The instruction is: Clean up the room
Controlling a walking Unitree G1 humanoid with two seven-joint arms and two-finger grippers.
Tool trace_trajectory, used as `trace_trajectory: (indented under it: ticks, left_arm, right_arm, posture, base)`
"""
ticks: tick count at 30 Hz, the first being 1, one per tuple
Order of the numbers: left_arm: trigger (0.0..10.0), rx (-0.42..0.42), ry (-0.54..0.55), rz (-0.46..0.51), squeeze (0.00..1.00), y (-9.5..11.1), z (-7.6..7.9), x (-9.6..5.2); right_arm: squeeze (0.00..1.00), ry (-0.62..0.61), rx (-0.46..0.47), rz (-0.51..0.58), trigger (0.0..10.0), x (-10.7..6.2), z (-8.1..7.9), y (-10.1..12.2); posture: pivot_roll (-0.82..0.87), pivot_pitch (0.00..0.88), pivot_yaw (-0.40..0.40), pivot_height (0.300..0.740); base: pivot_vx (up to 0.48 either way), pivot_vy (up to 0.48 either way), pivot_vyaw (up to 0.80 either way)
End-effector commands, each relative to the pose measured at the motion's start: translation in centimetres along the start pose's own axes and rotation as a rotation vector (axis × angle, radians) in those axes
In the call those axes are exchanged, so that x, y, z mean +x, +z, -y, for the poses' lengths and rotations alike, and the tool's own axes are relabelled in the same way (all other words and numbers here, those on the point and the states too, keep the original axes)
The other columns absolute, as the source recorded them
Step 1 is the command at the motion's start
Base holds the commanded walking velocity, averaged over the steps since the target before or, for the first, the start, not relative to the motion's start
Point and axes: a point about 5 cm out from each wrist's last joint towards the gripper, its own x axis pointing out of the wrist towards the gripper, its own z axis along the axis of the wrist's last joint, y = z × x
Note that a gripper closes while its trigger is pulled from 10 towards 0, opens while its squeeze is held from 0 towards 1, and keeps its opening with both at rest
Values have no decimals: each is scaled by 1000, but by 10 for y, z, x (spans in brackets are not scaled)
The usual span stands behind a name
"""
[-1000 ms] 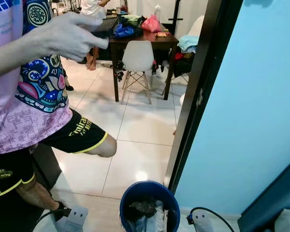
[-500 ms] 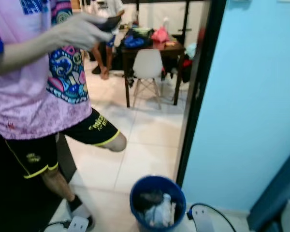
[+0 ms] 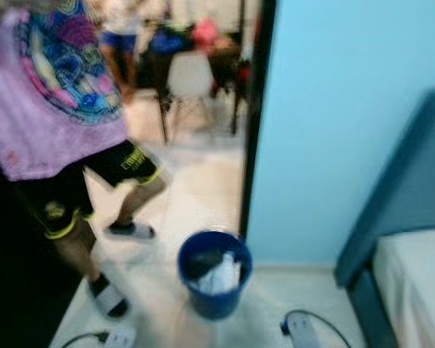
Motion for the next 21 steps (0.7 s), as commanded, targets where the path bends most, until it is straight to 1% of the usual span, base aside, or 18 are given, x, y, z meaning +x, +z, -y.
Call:
trace_trajectory:
  ticks: [1,5,8,11,13,16,21]
  left_arm:
    - [10000,-12,-4,-6,0,-4,-1,-1]
    - [10000,-21,-17,7,0,-2,1,-1]
    - [10000,-24,-21,12,0,-1,3,0]
    - [10000,-28,-24,14,0,0,3,0]
    - [10000,-39,-25,14,0,0,4,0]
    - [10000,-80,-26,17,0,1,4,0]
    - [10000,-97,-31,20,0,1,5,0]
  right_arm:
    - [0,3,-8,1,10000,0,-2,1]
    - [0,-12,-7,-2,10000,0,4,0]
    - [0,-16,-10,-3,10000,0,6,0]
    - [0,-19,-13,-3,10000,0,7,1]
    - [0,-21,-15,-3,10000,0,7,1]
    - [0,-25,-16,-1,10000,0,6,4]
    - [0,-26,-17,-1,10000,0,3,5]
  posture:
    - [-66,43,-25,719]
    - [-66,47,-27,719]
    - [-66,46,-27,719]
    - [-66,48,-28,719]
    - [-68,53,-28,719]
    - [-70,57,-30,719]
    - [-72,57,-33,719]
  base:
    - [0,0,-769]
    - [0,0,-773]
    - [0,0,-769]
    - [0,0,-769]
    - [0,0,-769]
    - [0,0,-769]
    - [0,0,-768]
